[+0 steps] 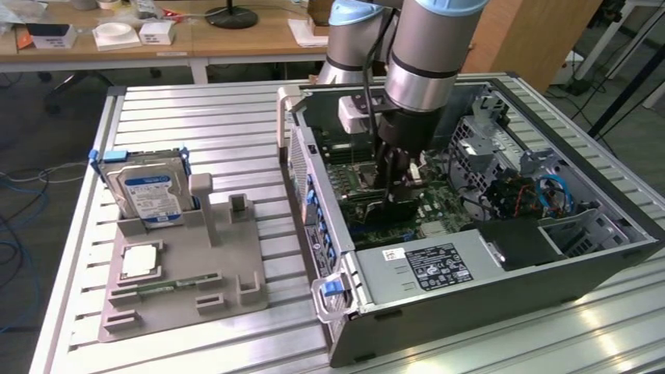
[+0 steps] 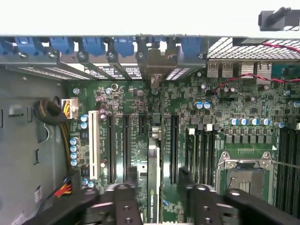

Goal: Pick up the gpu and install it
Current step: 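Insert the gpu into the slot, then press down on the gpu until it lock into place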

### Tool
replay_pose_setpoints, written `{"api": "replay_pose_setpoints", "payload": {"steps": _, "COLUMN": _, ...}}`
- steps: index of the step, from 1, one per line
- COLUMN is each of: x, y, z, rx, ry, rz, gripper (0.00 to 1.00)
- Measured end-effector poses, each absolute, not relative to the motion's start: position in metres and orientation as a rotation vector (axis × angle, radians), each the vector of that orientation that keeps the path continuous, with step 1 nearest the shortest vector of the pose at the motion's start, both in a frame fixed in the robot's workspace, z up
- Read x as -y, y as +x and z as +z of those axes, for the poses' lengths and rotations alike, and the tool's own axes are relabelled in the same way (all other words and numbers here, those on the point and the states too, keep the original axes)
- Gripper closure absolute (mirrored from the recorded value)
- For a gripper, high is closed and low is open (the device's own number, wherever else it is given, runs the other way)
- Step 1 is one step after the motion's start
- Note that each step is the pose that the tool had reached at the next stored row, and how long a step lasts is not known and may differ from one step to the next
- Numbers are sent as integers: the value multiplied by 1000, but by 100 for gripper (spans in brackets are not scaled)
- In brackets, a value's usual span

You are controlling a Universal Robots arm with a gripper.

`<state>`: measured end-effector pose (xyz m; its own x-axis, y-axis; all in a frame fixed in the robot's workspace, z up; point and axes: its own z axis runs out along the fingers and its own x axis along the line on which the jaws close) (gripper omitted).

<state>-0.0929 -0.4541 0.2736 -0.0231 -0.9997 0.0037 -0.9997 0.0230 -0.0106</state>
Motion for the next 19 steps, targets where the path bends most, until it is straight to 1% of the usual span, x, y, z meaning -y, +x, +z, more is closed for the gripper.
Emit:
{"api": "replay_pose_setpoints", "payload": {"steps": 2, "x": 454, "y": -93, "z": 274, "rx": -2244, "ry": -2192, "rz": -16, "gripper": 63}}
{"api": "replay_pose_setpoints", "payload": {"steps": 3, "x": 454, "y": -93, "z": 274, "rx": -2243, "ry": -2192, "rz": -16, "gripper": 63}}
{"api": "replay_pose_setpoints", "payload": {"steps": 5, "x": 454, "y": -93, "z": 274, "rx": -2243, "ry": -2193, "rz": -16, "gripper": 75}}
{"api": "replay_pose_setpoints", "payload": {"steps": 6, "x": 454, "y": -93, "z": 274, "rx": -2243, "ry": -2193, "rz": -16, "gripper": 75}}
{"api": "replay_pose_setpoints", "payload": {"steps": 8, "x": 454, "y": -93, "z": 274, "rx": -2243, "ry": -2193, "rz": -16, "gripper": 86}}
{"api": "replay_pose_setpoints", "payload": {"steps": 9, "x": 454, "y": -93, "z": 274, "rx": -2243, "ry": -2193, "rz": -16, "gripper": 86}}
{"api": "replay_pose_setpoints", "payload": {"steps": 10, "x": 454, "y": -93, "z": 274, "rx": -2243, "ry": -2193, "rz": -16, "gripper": 89}}
{"api": "replay_pose_setpoints", "payload": {"steps": 19, "x": 454, "y": -93, "z": 274, "rx": -2243, "ry": -2193, "rz": -16, "gripper": 89}}
